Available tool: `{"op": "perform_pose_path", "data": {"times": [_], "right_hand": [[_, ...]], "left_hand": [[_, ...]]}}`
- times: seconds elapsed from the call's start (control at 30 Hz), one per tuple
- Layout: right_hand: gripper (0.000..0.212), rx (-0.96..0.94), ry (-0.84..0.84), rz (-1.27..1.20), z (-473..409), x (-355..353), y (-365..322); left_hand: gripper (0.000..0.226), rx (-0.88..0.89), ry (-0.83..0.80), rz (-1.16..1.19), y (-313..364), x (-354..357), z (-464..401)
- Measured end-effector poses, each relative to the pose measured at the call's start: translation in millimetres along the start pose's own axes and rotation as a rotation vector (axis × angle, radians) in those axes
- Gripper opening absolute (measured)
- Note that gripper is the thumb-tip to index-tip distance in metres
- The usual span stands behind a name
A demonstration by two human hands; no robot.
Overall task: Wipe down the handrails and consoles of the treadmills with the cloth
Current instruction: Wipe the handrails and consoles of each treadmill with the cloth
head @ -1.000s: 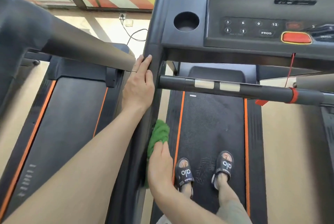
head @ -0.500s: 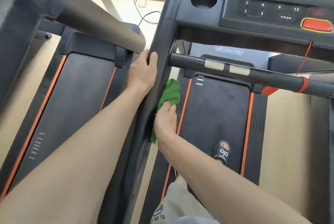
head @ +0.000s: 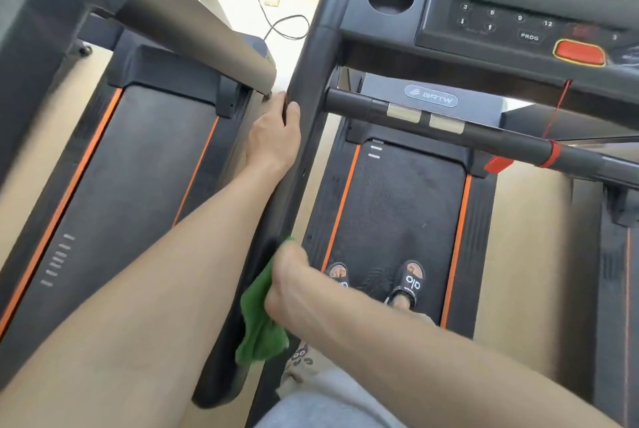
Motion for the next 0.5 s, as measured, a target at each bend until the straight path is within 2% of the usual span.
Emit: {"op": "perform_pose_path", "data": {"times": [0.03,0.1,0.13,0.2,0.27,0.37,0.43,0.47,0.5], "right_hand": [[0.047,-0.056,0.016,-0.037,-2.3,2.7,-28.9],[0.053,-0.229,0.161,-0.025,-1.6,8.3,-74.2],[0.054,-0.343,0.224,0.032,2.0,10.6,-86.7],[0.051,-0.463,0.245,0.121,9.0,10.2,-88.3],[0.050,-0.464,0.224,0.161,20.2,3.8,-71.1],[0.050,-0.295,0.121,0.216,26.4,-9.9,-29.6],[0.051,-0.196,0.046,0.188,19.6,-19.3,-32.8],[0.052,-0.201,0.012,0.134,16.9,-22.8,-46.2],[0.052,-0.285,0.012,0.103,16.6,-26.8,-65.4]], "left_hand": [[0.052,0.000,0.002,-0.007,-0.4,0.6,-1.1],[0.051,0.011,0.012,-0.025,-1.0,1.3,-3.7],[0.050,0.017,0.015,-0.039,-1.8,2.2,-4.8],[0.050,0.018,0.024,-0.058,-1.7,3.5,-6.5],[0.050,0.001,0.030,-0.076,2.4,5.5,-7.8],[0.051,-0.038,0.017,-0.155,8.8,8.8,-10.2],[0.055,-0.052,-0.012,-0.209,17.9,11.0,-16.2],[0.060,-0.054,-0.029,-0.248,22.7,11.4,-22.2],[0.064,-0.053,-0.041,-0.280,28.7,10.2,-28.2]]}}
Point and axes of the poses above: each hand's wrist, its own z-axis away from the middle knuckle, its own x-axis out of the palm, y = z × x, the point moved 1 cm from there along -z, towards the middle knuckle, and after that the axes turned 5 degrees about -z, right-handed, at the moved point
